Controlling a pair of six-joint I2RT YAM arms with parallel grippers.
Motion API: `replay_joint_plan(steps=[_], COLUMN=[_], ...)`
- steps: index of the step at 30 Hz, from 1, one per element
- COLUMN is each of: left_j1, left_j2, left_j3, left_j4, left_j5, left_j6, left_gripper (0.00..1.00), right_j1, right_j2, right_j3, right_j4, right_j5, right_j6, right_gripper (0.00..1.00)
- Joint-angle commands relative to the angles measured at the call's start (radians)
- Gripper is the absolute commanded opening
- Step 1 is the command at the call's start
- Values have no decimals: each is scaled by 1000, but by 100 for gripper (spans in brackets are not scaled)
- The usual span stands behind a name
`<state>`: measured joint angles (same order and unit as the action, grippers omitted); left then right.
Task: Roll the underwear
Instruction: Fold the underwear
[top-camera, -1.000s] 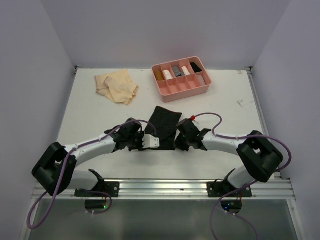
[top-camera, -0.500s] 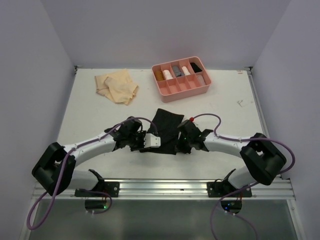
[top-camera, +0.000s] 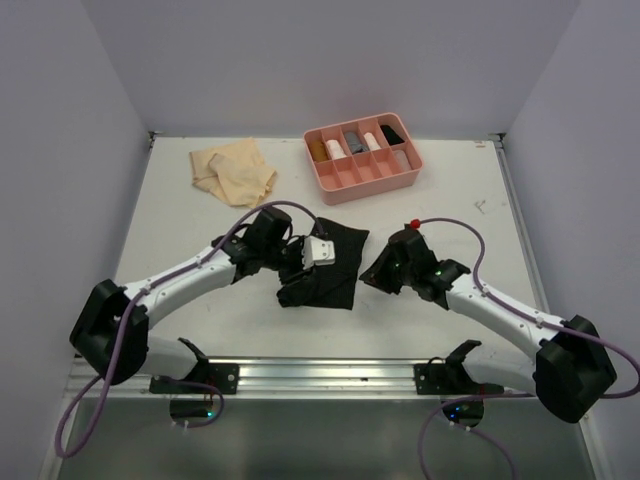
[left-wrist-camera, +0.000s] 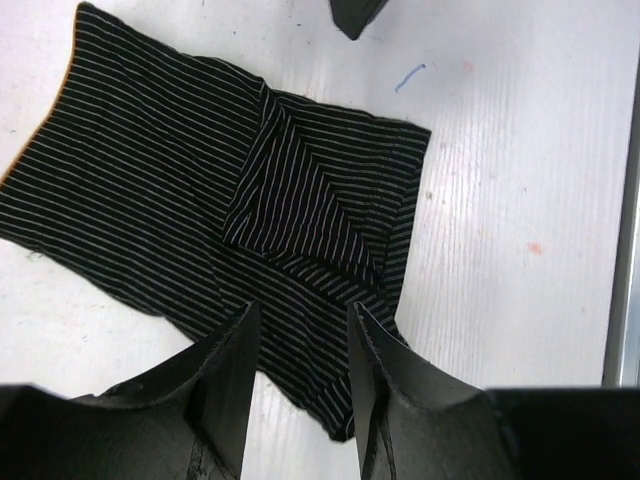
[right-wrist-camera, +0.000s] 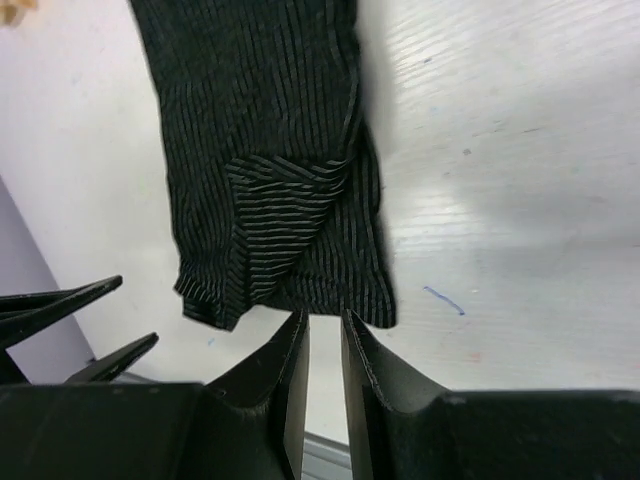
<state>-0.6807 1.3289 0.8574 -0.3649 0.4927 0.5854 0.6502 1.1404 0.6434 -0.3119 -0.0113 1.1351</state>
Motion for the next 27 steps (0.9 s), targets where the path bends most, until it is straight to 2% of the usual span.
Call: replay_joint_plan(steps=[1,5,9,27], left_j1=[7,7,7,9], left_j2=[120,265,329,463], left_j3=[92,163,172,219], left_j4=[72,98,133,185], left_j5=[26,18,-12,-46], left_j6=[-142,-183,-187,-171], left_gripper=[43,40,37,33], right_j1=[-41,-63,-72,-89], right_j2=[1,-2,-24,-51], right_j3=[-11,2,9,-22], right_j4=[-49,-70,-98,-116], right_j5=[47,59,73,60], right_j6=[-23,-38,-41,-35], right_gripper=[23,23,24,25])
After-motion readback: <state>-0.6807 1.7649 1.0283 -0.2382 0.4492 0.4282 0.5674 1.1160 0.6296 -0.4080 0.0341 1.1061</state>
